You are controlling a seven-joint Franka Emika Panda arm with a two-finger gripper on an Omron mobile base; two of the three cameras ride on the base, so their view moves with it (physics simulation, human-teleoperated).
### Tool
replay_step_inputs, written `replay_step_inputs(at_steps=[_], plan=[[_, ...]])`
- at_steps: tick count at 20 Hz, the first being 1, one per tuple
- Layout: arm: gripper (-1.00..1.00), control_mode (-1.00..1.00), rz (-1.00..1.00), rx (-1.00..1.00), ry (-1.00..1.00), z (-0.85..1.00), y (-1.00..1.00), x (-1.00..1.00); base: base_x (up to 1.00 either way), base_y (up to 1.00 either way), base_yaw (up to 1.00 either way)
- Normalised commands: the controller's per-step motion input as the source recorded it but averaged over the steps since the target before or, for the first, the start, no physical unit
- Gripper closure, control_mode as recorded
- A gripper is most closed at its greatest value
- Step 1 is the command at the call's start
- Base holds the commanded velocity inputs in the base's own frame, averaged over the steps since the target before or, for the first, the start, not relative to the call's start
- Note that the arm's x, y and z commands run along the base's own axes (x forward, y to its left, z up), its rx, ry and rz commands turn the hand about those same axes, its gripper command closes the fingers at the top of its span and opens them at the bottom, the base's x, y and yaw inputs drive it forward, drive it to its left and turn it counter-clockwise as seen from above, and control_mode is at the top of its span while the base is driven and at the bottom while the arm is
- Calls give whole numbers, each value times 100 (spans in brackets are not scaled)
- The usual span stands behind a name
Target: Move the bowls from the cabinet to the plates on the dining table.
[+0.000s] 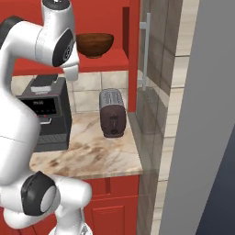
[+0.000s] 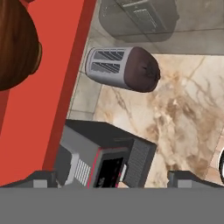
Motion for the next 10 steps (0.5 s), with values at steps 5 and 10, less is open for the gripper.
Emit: replay_step_inputs(at_steps=[5,10], plan=[[-100,-100,-10,0,0,13,4,69,0,0,0],[-100,-100,-9,0,0,16,0,57,0,0,0]])
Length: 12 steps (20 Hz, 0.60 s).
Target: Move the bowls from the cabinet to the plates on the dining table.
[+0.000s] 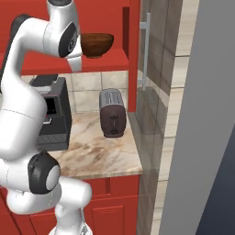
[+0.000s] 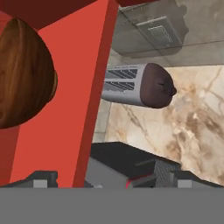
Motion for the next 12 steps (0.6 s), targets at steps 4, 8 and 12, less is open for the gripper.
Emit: replay_step_inputs(at_steps=[4,8,12], plan=[[-100,-100,-9,2,-4,14,0,31,0,0,0],[-100,-100,-8,2,-10,3,0,36,0,0,0],[-100,-100,-4,5,-17,0,0,43,0,0,0]])
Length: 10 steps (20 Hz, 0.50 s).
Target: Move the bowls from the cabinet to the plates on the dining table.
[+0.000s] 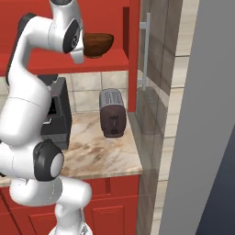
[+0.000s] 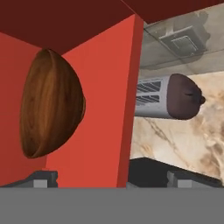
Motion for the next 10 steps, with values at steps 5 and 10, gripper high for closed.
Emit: replay_step_inputs(at_steps=[5,10], plan=[[-100,-100,-1,7,-17,0,-7,24,0,0,0],[-100,-100,0,5,-4,0,-13,26,0,0,0]])
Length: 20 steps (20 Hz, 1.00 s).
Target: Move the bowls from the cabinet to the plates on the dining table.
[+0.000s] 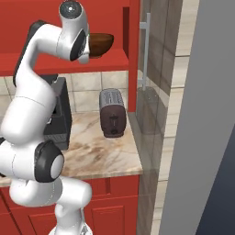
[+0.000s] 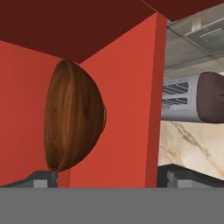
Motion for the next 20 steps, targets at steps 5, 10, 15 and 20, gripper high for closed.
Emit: replay_step_inputs(at_steps=[5,10,15,20], plan=[[-100,-100,0,0,0,0,-11,28,0,0,0],[-100,-100,0,0,0,0,-10,47,0,0,0],[-100,-100,0,1,0,0,0,36,0,0,0],[-100,-100,1,3,2,0,0,41,0,0,0]])
